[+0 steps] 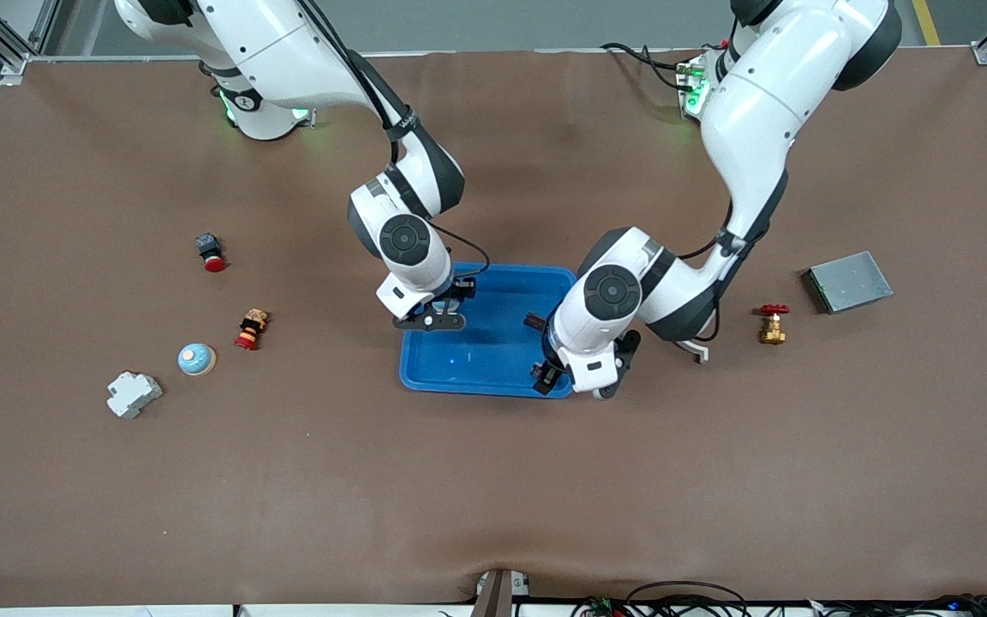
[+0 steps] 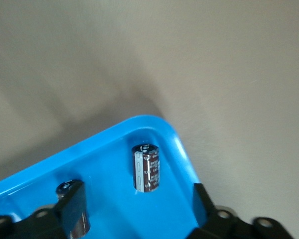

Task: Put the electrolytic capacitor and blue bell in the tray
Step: 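Move the capacitor and bell into the tray with both grippers, then open the right gripper on the bell while the left gripper withdraws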

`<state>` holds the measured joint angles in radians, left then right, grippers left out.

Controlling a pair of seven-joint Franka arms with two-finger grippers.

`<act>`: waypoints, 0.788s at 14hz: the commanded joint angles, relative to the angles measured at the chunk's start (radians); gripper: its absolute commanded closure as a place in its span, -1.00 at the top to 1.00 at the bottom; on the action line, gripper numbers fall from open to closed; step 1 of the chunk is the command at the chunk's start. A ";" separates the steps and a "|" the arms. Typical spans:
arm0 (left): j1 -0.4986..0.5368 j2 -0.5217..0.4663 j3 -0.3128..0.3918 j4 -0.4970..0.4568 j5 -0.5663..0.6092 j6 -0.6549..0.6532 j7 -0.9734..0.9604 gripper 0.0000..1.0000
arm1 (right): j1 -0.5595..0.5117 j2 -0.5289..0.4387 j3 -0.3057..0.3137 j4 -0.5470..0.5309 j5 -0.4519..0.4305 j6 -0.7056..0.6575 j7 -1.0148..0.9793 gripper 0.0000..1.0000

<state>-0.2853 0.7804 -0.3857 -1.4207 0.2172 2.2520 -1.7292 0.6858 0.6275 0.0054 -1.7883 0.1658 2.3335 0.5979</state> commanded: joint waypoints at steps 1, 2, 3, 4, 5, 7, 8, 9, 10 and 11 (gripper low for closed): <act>0.038 -0.126 0.007 -0.017 0.017 -0.081 0.090 1.00 | 0.004 0.024 -0.005 0.036 0.015 -0.013 0.011 -0.50; 0.054 -0.165 0.007 -0.020 0.016 -0.125 0.171 1.00 | 0.004 0.026 -0.005 0.036 0.015 -0.013 0.011 -0.48; 0.075 -0.203 0.007 -0.017 0.016 -0.185 0.274 1.00 | 0.004 0.028 -0.005 0.036 0.015 -0.011 0.011 -0.39; 0.107 -0.243 0.007 -0.017 0.004 -0.228 0.381 1.00 | 0.004 0.031 -0.005 0.038 0.015 -0.011 0.011 -0.25; 0.142 -0.280 0.001 -0.017 -0.002 -0.265 0.463 1.00 | 0.003 0.031 -0.005 0.038 0.015 -0.013 0.011 0.01; 0.185 -0.346 -0.001 -0.017 -0.010 -0.348 0.569 1.00 | 0.003 0.031 -0.005 0.038 0.015 -0.013 0.011 1.00; 0.202 -0.371 -0.001 -0.017 -0.010 -0.376 0.618 1.00 | 0.003 0.031 -0.005 0.038 0.014 -0.014 0.011 1.00; 0.219 -0.397 -0.001 -0.017 -0.010 -0.400 0.667 1.00 | 0.003 0.028 -0.005 0.041 0.014 -0.022 0.010 1.00; 0.235 -0.420 0.001 -0.015 -0.015 -0.426 0.707 1.00 | 0.001 0.021 -0.007 0.041 0.014 -0.025 0.008 1.00; 0.262 -0.444 -0.002 -0.014 -0.028 -0.461 0.727 1.00 | -0.005 0.014 -0.008 0.041 0.011 -0.039 0.005 1.00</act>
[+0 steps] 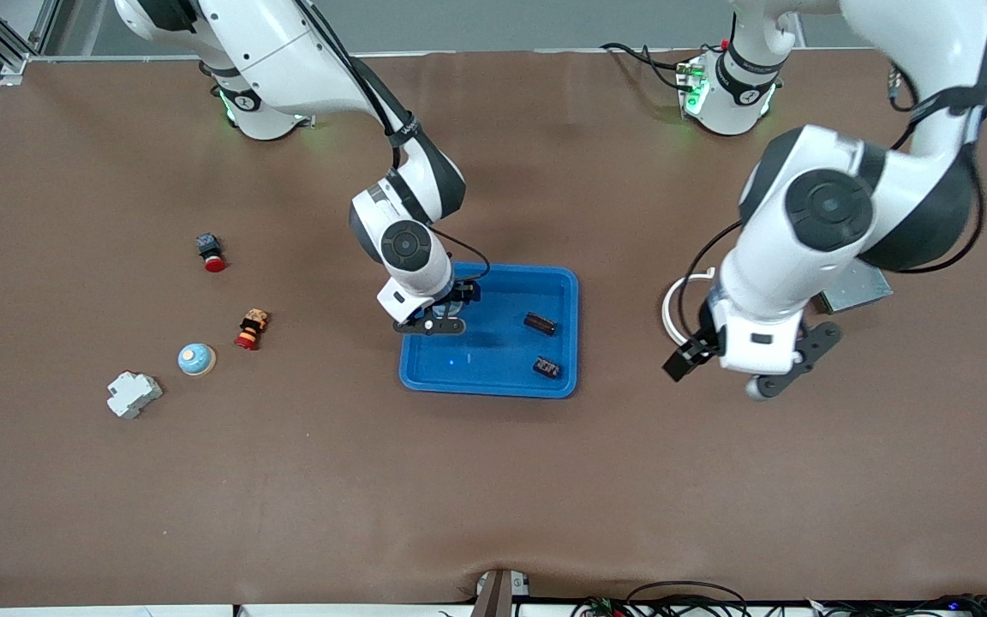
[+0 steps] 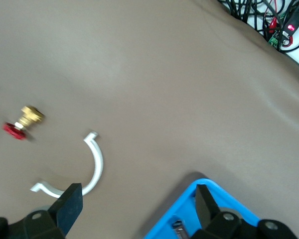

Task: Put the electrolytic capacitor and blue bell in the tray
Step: 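Open the right gripper on the bell while the left gripper withdraws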

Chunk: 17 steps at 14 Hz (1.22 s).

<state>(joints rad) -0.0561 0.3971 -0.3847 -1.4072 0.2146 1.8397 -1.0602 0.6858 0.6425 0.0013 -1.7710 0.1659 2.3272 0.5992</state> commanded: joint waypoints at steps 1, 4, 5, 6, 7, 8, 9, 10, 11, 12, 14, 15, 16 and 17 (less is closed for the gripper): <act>0.056 -0.084 -0.003 -0.026 -0.041 -0.069 0.060 1.00 | -0.009 -0.016 -0.006 0.030 0.004 -0.081 -0.002 1.00; 0.139 -0.133 -0.005 -0.016 -0.150 -0.120 0.077 1.00 | -0.044 -0.087 -0.007 0.094 -0.003 -0.276 -0.010 1.00; 0.159 -0.138 -0.008 -0.016 -0.162 -0.144 0.094 1.00 | -0.063 -0.119 -0.006 0.094 -0.032 -0.319 -0.038 1.00; 0.171 -0.159 -0.006 -0.016 -0.164 -0.174 0.126 1.00 | -0.086 -0.148 -0.006 0.093 -0.063 -0.359 -0.089 1.00; 0.171 -0.182 0.000 -0.016 -0.164 -0.195 0.167 1.00 | -0.113 -0.180 -0.006 0.085 -0.074 -0.392 -0.151 1.00; 0.170 -0.191 0.001 -0.016 -0.165 -0.215 0.193 1.00 | -0.144 -0.210 -0.006 0.078 -0.077 -0.423 -0.226 1.00; 0.176 -0.196 0.004 -0.016 -0.162 -0.255 0.230 1.00 | -0.178 -0.242 -0.007 0.067 -0.078 -0.446 -0.310 1.00; 0.215 -0.207 -0.006 0.000 -0.165 -0.284 0.329 1.00 | -0.213 -0.272 -0.007 0.047 -0.080 -0.456 -0.391 1.00; 0.248 -0.249 -0.009 0.008 -0.165 -0.315 0.465 1.00 | -0.241 -0.303 -0.007 0.018 -0.100 -0.456 -0.457 1.00; 0.255 -0.262 -0.005 0.008 -0.165 -0.333 0.585 1.00 | -0.256 -0.329 -0.007 -0.007 -0.132 -0.454 -0.492 1.00; 0.259 -0.265 0.039 0.008 -0.165 -0.341 0.715 1.00 | -0.282 -0.368 -0.006 -0.050 -0.201 -0.448 -0.524 1.00; 0.239 -0.271 0.099 0.005 -0.169 -0.349 0.752 1.00 | -0.304 -0.382 -0.006 -0.063 -0.215 -0.445 -0.561 1.00; 0.204 -0.280 0.139 -0.007 -0.167 -0.355 0.790 1.00 | -0.333 -0.391 -0.006 -0.068 -0.215 -0.445 -0.616 1.00; 0.173 -0.290 0.168 -0.010 -0.167 -0.355 0.831 1.00 | -0.368 -0.395 -0.006 -0.079 -0.215 -0.440 -0.678 1.00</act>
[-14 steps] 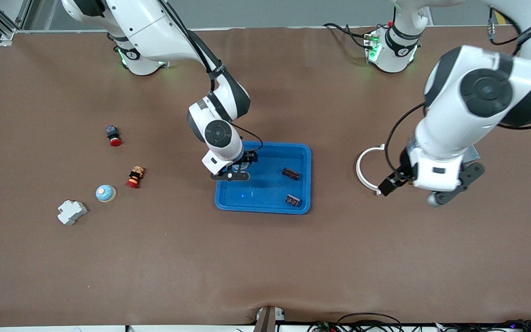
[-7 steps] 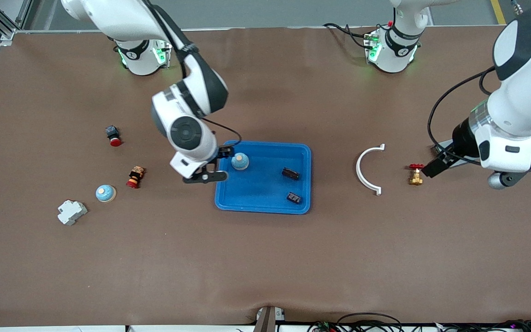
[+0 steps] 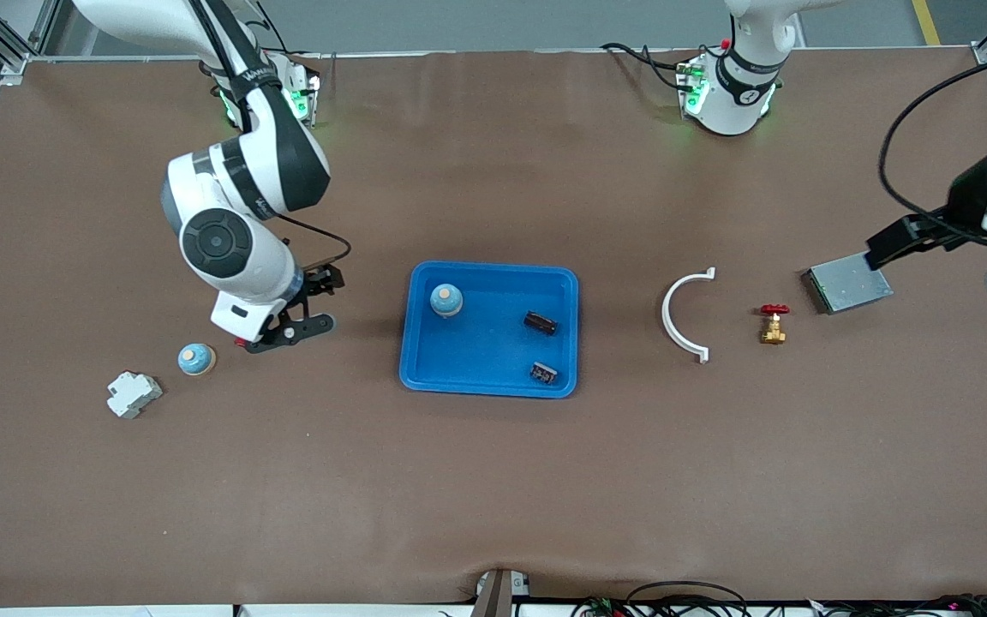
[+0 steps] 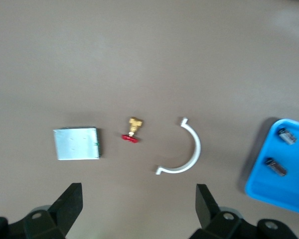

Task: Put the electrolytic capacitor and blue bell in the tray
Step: 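Move the right gripper to the second blue bell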

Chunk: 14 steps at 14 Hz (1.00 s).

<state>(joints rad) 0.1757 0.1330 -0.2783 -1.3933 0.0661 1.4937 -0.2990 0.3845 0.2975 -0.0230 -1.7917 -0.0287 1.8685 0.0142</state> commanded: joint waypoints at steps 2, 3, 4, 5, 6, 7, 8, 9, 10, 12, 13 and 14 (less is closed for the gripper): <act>-0.100 -0.076 0.111 -0.056 -0.026 -0.009 0.196 1.00 | -0.139 -0.060 0.018 -0.084 -0.020 0.066 -0.224 1.00; -0.105 -0.117 0.126 -0.105 -0.026 -0.009 0.249 1.00 | -0.177 -0.055 0.018 -0.089 -0.020 0.092 -0.294 1.00; -0.108 -0.147 0.134 -0.151 -0.029 -0.009 0.276 1.00 | -0.223 -0.049 0.018 -0.089 -0.020 0.119 -0.371 1.00; -0.134 -0.157 0.137 -0.165 -0.031 -0.009 0.276 1.00 | -0.264 -0.043 0.018 -0.089 -0.020 0.150 -0.455 1.00; -0.172 -0.155 0.145 -0.159 -0.019 -0.007 0.259 1.00 | -0.298 -0.026 0.018 -0.089 -0.020 0.176 -0.526 1.00; -0.189 -0.151 0.155 -0.158 -0.012 -0.003 0.255 1.00 | -0.332 -0.008 0.020 -0.087 -0.020 0.194 -0.587 1.00; -0.188 -0.147 0.157 -0.155 -0.011 -0.001 0.256 1.00 | -0.351 0.006 0.020 -0.087 -0.020 0.213 -0.638 1.00; -0.177 -0.147 0.162 -0.155 -0.011 -0.001 0.270 1.00 | -0.364 0.017 0.020 -0.087 -0.020 0.227 -0.680 1.00; -0.161 -0.164 0.204 -0.153 -0.028 -0.004 0.279 1.00 | -0.377 0.031 0.018 -0.087 -0.020 0.244 -0.721 1.00; -0.170 -0.179 0.244 -0.161 -0.071 -0.007 0.279 1.00 | -0.400 0.060 0.018 -0.086 -0.022 0.293 -0.821 1.00; -0.165 -0.188 0.246 -0.164 -0.069 -0.009 0.282 1.00 | -0.407 0.074 0.018 -0.086 -0.022 0.305 -0.854 1.00; -0.163 -0.190 0.245 -0.167 -0.069 -0.009 0.296 1.00 | -0.411 0.084 0.018 -0.084 -0.023 0.311 -0.879 1.00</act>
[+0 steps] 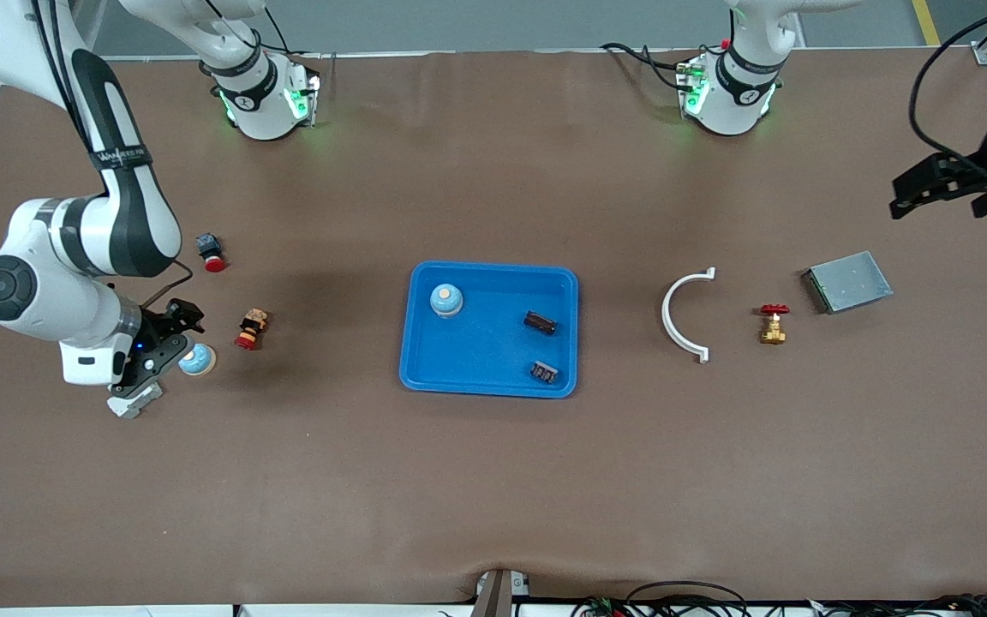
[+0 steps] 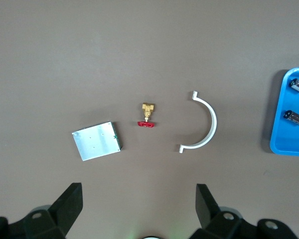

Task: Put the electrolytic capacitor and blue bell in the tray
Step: 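Move the right gripper to the second blue bell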

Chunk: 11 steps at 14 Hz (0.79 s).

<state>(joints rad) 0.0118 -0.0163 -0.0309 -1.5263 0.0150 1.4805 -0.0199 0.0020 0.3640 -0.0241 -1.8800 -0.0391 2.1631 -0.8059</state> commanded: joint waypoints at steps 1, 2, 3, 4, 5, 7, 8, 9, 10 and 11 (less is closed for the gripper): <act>-0.001 -0.040 -0.003 -0.034 -0.017 0.004 0.032 1.00 | -0.036 0.030 0.019 0.004 -0.015 0.024 -0.087 1.00; 0.000 -0.040 -0.003 -0.035 -0.018 0.006 0.034 1.00 | -0.039 0.045 0.019 0.004 -0.015 0.035 -0.114 1.00; 0.002 -0.042 -0.004 -0.037 -0.023 0.006 0.034 1.00 | -0.048 0.056 0.019 0.004 -0.018 0.041 -0.140 1.00; 0.005 -0.042 -0.007 -0.038 -0.021 0.006 0.032 1.00 | -0.053 0.062 0.019 0.002 -0.027 0.041 -0.156 1.00; 0.005 -0.045 -0.007 -0.043 -0.020 0.007 0.032 1.00 | -0.051 0.067 0.019 0.001 -0.034 0.041 -0.157 1.00; 0.017 -0.043 -0.009 -0.048 -0.013 0.020 0.032 1.00 | -0.053 0.087 0.019 -0.008 -0.035 0.046 -0.157 1.00; 0.028 -0.043 -0.009 -0.048 -0.013 0.027 0.031 1.00 | -0.051 0.087 0.019 -0.013 -0.035 0.053 -0.157 1.00; 0.028 -0.043 -0.009 -0.045 -0.009 0.029 0.031 1.00 | -0.050 0.087 0.019 -0.025 -0.035 0.060 -0.157 1.00; 0.028 -0.043 -0.009 -0.043 -0.010 0.030 0.031 1.00 | -0.050 0.087 0.019 -0.034 -0.035 0.075 -0.157 1.00; 0.027 -0.048 -0.009 -0.043 -0.009 0.029 0.026 1.00 | -0.047 0.087 0.019 -0.056 -0.035 0.101 -0.157 1.00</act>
<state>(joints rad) 0.0313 -0.0319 -0.0352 -1.5467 0.0122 1.4961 -0.0036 -0.0304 0.4594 -0.0210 -1.8970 -0.0552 2.2240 -0.9533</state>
